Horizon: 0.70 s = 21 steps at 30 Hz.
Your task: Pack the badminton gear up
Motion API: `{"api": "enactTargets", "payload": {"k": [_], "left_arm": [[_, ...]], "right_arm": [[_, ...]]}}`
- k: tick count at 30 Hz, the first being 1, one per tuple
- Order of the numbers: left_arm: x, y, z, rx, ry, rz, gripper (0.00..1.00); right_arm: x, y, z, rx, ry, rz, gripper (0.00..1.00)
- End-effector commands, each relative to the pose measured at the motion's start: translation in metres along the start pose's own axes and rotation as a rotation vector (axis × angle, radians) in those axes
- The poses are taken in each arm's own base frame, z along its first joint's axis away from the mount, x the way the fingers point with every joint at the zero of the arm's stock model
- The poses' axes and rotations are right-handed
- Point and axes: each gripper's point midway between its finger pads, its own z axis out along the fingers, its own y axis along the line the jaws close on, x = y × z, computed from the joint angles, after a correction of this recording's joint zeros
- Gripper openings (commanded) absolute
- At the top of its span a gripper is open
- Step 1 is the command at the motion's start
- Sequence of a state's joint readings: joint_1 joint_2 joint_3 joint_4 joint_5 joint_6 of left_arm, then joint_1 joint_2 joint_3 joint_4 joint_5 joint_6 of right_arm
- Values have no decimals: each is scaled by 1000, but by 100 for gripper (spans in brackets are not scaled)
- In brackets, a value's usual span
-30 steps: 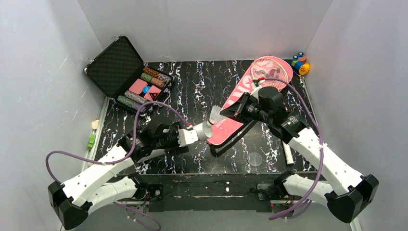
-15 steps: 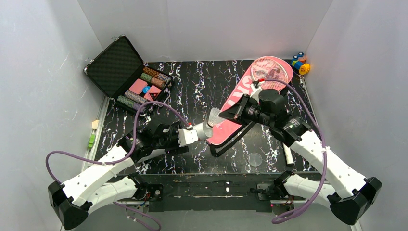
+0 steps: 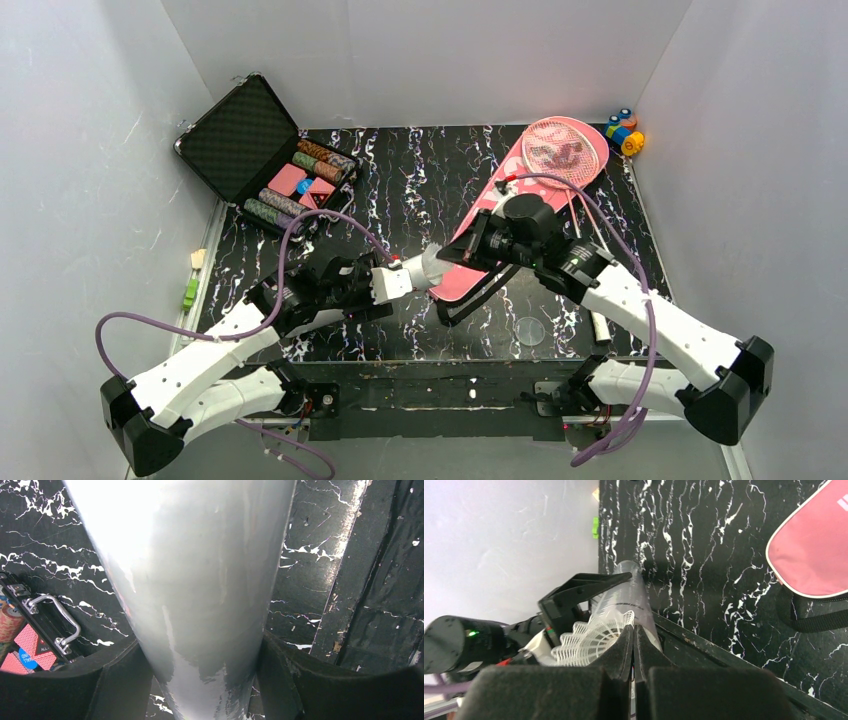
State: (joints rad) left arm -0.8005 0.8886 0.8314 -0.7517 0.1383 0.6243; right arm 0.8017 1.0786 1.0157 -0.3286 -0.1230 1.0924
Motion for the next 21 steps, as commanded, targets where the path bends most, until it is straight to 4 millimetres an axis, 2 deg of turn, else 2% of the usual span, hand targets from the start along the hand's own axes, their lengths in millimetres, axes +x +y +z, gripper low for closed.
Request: {"api": "enactTargets", "payload": {"k": [1, 7, 12, 16, 21], "left_arm": [[-23, 13, -9, -46, -73, 13, 47], [-22, 12, -10, -45, -76, 12, 47], [-22, 12, -10, -43, -76, 9, 47], [-22, 12, -10, -43, -79, 7, 47], [-23, 12, -10, -42, -80, 2, 47]], "right_arm": [[0, 9, 9, 9, -15, -66, 1], [3, -6, 4, 79, -8, -95, 34], [-2, -5, -12, 79, -42, -127, 53], [0, -8, -19, 91, -35, -143, 57], [6, -12, -15, 92, -1, -139, 58]]}}
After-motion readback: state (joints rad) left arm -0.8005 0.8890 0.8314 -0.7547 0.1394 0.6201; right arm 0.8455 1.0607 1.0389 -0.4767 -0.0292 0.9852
